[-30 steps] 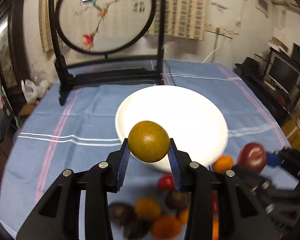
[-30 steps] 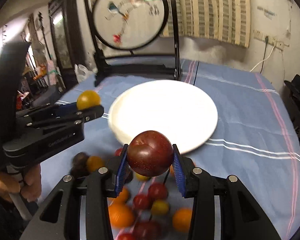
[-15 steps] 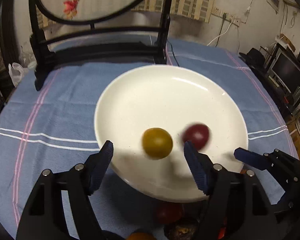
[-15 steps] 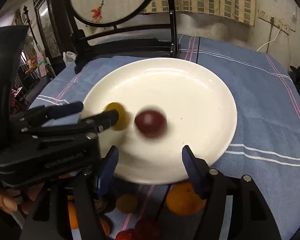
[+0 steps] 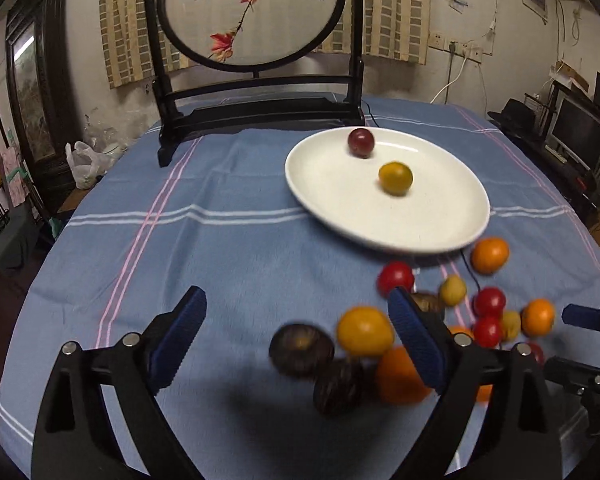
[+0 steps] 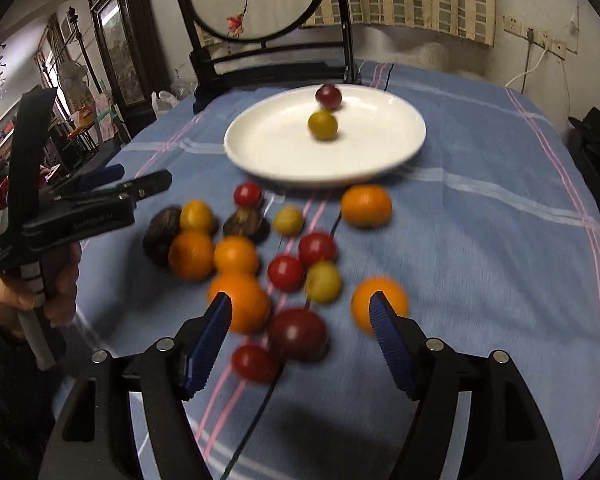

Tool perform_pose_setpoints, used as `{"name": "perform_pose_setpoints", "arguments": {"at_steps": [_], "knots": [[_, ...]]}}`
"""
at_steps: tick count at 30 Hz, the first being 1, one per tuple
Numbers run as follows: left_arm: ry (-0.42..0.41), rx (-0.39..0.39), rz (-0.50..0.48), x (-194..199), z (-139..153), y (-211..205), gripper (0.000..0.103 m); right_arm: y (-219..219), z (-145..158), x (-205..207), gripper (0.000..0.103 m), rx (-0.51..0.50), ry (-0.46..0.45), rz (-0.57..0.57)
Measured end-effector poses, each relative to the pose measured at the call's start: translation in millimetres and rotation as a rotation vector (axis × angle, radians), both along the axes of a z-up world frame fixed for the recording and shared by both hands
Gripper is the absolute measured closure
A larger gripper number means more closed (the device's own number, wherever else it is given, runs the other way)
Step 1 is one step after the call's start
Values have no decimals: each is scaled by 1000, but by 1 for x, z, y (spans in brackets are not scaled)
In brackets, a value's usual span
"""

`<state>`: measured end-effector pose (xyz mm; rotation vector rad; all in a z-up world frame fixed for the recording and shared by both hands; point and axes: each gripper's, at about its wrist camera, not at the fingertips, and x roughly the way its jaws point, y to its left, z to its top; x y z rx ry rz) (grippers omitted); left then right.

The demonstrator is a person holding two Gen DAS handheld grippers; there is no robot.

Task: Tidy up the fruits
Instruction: 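Place brown date with left tool while right tool places red cherry tomato on plate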

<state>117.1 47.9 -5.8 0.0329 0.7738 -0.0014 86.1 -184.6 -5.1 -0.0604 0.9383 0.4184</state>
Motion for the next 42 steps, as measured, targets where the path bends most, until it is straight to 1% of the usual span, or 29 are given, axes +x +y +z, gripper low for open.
{"name": "perform_pose_setpoints", "arguments": {"at_steps": [4, 7, 10, 12, 15, 16, 17, 18, 19, 20, 23, 27, 31, 32, 33, 34, 36, 37, 38, 40, 41, 42], "knots": [[14, -15, 16, -25, -8, 9, 12, 5, -15, -23, 31, -23, 43, -5], [37, -49, 22, -38, -13, 15, 12, 16, -25, -29, 31, -38, 73, 8], [54, -50, 16, -47, -20, 17, 12, 28, -33, -31, 32, -68, 88, 19], [64, -45, 14, -51, -24, 17, 12, 36, -39, -28, 40, -88, 109, 23], [88, -50, 16, -52, -31, 19, 12, 45, -42, -26, 42, -116, 89, 11], [97, -55, 19, -52, -32, 20, 12, 47, -42, -25, 44, -119, 85, 6], [104, -60, 21, -51, -34, 21, 12, 49, -42, -24, 52, -129, 76, -2], [109, -64, 22, -50, -36, 20, 12, 51, -42, -23, 63, -149, 63, -10], [112, -65, 20, -49, -37, 20, 12, 52, -42, -22, 67, -167, 51, -24], [116, -65, 16, -47, -38, 18, 12, 51, -42, -22, 72, -163, 51, -30], [131, -57, 10, -44, -42, 14, 12, 47, -41, -23, 72, -135, 56, -28], [141, -55, -4, -39, -44, 7, 12, 32, -39, -31, 72, -66, 66, -21], [146, -35, -20, -34, -45, -3, 12, 16, -34, -38, 72, -28, 56, -29], [148, -35, -20, -32, -46, -4, 14, 13, -32, -39, 72, -20, 50, -32], [155, -37, -21, -30, -47, -6, 21, 9, -31, -41, 72, -13, 44, -35], [164, -40, -23, -28, -48, -7, 25, 6, -30, -42, 72, -7, 42, -38], [180, -55, -19, -22, -51, -8, 40, 0, -28, -44, 72, 6, 40, -42], [193, -64, -17, -19, -53, -8, 43, -2, -28, -46, 72, 12, 39, -42], [206, -72, -17, -17, -54, -8, 49, -4, -28, -47, 72, 17, 39, -41], [199, -64, -9, -13, -54, -10, 51, -7, -28, -48, 72, 26, 39, -40], [197, -61, -12, -13, -55, -11, 55, -8, -28, -48, 72, 30, 40, -39], [193, -56, -17, -12, -55, -13, 68, -9, -28, -48, 72, 31, 40, -37]]}}
